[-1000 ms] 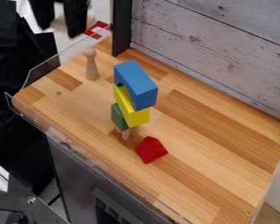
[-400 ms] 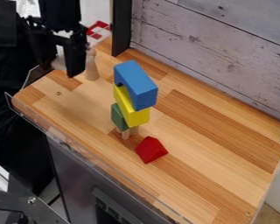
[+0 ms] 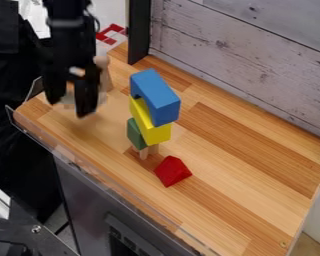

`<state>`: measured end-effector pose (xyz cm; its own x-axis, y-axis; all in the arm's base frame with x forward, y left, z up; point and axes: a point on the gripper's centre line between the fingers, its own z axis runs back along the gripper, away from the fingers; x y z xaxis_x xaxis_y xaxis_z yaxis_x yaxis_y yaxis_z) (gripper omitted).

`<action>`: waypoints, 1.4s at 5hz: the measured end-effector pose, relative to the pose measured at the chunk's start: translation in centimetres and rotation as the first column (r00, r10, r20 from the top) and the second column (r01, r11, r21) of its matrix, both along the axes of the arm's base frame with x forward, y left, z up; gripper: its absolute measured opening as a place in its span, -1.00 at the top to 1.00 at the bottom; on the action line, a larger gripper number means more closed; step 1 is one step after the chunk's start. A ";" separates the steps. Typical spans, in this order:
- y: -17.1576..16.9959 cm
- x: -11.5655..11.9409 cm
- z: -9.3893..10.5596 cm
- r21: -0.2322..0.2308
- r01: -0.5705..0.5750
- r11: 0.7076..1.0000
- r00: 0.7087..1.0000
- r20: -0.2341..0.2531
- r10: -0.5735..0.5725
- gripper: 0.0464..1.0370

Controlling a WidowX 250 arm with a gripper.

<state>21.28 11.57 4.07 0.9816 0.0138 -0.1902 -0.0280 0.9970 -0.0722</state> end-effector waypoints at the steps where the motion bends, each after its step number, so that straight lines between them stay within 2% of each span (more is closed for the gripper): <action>1: -0.5 -1.0 -1.0 0.017 0.033 0.999 0.999 -0.036 -0.032 -0.58; 3: -1.6 -0.3 -3.0 -0.011 0.019 1.000 0.996 -0.083 -0.020 -0.58; 4: -1.5 0.0 -3.1 -0.017 0.005 1.000 0.996 -0.084 -0.007 -0.58; 5: -1.3 0.1 -2.9 -0.020 -0.012 1.000 0.996 -0.084 0.010 -0.68; 6: -1.3 -0.2 -2.1 -0.015 -0.024 1.000 0.995 -0.094 0.023 -0.94; 7: -1.1 0.6 1.9 -0.018 -0.055 0.998 0.999 0.000 0.055 -0.93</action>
<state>21.92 10.52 6.00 0.9797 0.0640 -0.1902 -0.0823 0.9925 -0.0901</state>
